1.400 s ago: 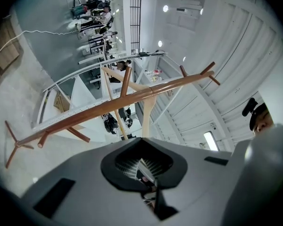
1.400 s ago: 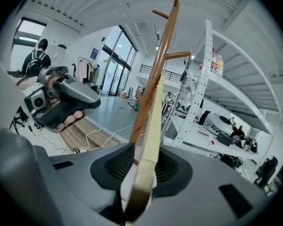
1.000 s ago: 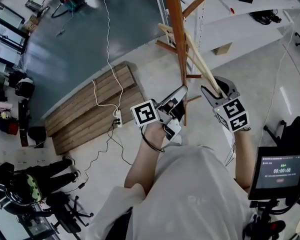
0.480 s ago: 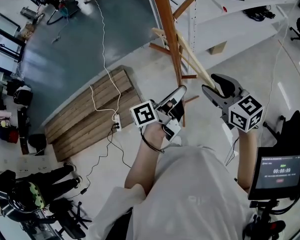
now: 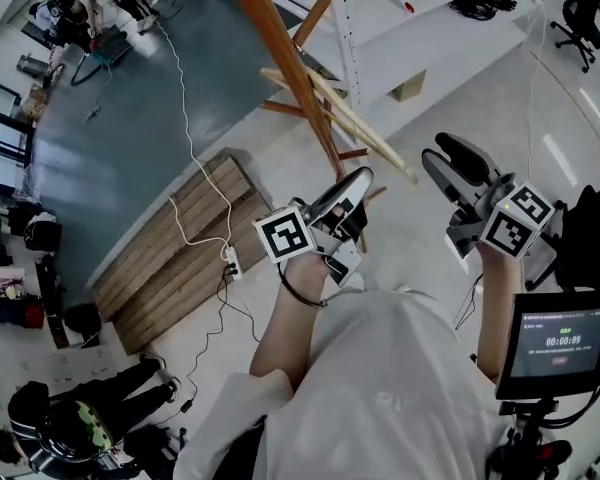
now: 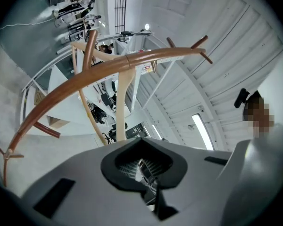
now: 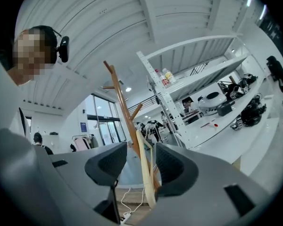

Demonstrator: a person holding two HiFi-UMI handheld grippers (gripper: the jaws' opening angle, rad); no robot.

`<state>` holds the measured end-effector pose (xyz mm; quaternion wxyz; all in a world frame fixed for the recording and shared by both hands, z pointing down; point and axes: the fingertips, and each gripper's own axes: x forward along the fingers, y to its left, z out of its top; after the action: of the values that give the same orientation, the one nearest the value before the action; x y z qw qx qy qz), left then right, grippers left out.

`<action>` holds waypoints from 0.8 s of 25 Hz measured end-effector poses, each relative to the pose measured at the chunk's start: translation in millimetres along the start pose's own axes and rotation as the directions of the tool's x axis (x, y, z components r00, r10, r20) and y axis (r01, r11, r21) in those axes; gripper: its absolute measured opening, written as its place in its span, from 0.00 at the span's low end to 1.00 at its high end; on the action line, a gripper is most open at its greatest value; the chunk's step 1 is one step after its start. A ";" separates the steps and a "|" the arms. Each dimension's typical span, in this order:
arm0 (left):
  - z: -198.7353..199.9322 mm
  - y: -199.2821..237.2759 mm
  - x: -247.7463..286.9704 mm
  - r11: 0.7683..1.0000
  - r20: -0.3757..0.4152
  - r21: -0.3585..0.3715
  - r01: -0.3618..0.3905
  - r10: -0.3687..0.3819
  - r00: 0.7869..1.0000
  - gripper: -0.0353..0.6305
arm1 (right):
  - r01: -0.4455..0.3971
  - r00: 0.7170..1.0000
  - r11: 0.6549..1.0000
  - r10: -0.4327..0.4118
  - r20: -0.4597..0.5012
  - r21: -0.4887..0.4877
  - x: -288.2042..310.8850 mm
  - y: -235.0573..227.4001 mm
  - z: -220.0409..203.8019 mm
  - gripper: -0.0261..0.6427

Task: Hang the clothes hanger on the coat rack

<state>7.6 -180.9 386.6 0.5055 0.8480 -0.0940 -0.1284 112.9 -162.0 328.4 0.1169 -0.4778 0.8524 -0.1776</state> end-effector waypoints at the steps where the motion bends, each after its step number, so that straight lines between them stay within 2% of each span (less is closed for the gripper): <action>1: -3.6 -3.7 4.9 1.000 -0.018 0.008 0.014 -0.014 1.000 0.06 | 0.015 1.000 1.000 -0.016 0.022 0.022 -7.3 -2.9 2.9 0.33; 5: -20.2 -10.0 25.4 0.998 -0.094 0.013 0.056 -0.054 0.994 0.06 | 0.057 0.993 0.994 -0.066 0.093 0.098 -36.9 -15.4 12.0 0.33; 11: -58.2 -26.7 54.9 0.992 -0.194 0.010 0.125 -0.121 0.974 0.06 | 0.167 0.976 0.979 -0.181 0.124 0.118 -94.9 -30.7 1.6 0.33; 20: -120.3 -37.4 86.4 0.985 -0.334 -0.052 0.164 -0.172 0.927 0.06 | 0.321 0.919 0.927 -0.355 0.173 0.195 -176.9 -40.6 -25.9 0.33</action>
<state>128.4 -88.0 397.9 0.5111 0.8564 0.0681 -0.0253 226.0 -25.2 374.0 0.2100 -0.6228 0.7227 -0.2140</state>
